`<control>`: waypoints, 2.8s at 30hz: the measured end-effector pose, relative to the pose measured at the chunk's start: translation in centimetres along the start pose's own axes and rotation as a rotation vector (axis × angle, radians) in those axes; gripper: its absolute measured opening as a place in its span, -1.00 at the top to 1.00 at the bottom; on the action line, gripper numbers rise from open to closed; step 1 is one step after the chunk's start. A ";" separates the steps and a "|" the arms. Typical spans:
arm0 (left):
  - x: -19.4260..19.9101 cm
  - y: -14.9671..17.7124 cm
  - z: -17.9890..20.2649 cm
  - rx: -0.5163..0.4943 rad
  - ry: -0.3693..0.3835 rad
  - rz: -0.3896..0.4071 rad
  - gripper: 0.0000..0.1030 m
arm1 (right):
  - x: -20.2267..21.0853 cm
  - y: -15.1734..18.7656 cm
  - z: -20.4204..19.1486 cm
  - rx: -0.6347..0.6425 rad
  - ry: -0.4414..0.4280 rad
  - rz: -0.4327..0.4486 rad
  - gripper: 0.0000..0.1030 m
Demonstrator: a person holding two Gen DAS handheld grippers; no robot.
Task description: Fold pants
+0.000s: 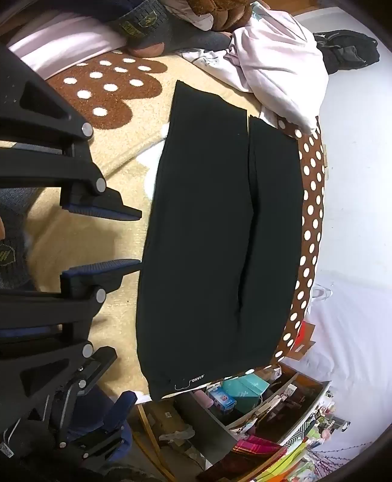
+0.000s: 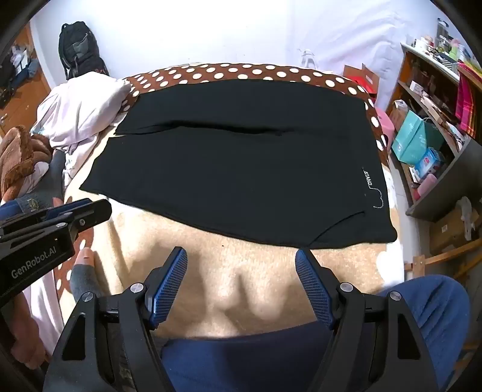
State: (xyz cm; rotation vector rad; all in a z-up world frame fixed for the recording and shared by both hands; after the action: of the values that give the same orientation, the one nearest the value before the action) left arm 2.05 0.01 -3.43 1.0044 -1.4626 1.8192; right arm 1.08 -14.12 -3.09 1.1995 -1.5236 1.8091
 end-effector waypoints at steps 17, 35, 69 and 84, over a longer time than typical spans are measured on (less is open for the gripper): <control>0.5 0.0 0.2 -0.019 -0.008 -0.008 0.43 | 0.0 -0.1 0.0 0.004 0.001 0.004 -0.45; 0.1 0.5 0.5 -0.041 -0.006 -0.018 0.43 | -0.1 -0.2 -0.1 0.000 -0.006 0.001 -0.45; 0.5 0.6 0.4 -0.033 0.002 -0.009 0.43 | -0.2 -0.1 -0.2 0.002 -0.009 -0.003 -0.45; 0.5 0.6 0.4 -0.031 0.005 -0.005 0.43 | -0.1 -0.1 -0.2 0.000 -0.009 -0.005 -0.45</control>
State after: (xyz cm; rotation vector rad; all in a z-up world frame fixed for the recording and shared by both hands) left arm 1.37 -0.55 -3.28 0.9866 -1.4803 1.7890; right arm 1.18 -13.88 -3.13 1.2121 -1.5243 1.8027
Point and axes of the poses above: each gripper's, at about its wrist camera, not at the fingertips, and x roughly against the way its jaws point, z to its right, y to its underside, the point moved 4 cm from there along -x, roughly the way its jaws point, and after that the axes turned 2 degrees about z, right-handed, at the moved point
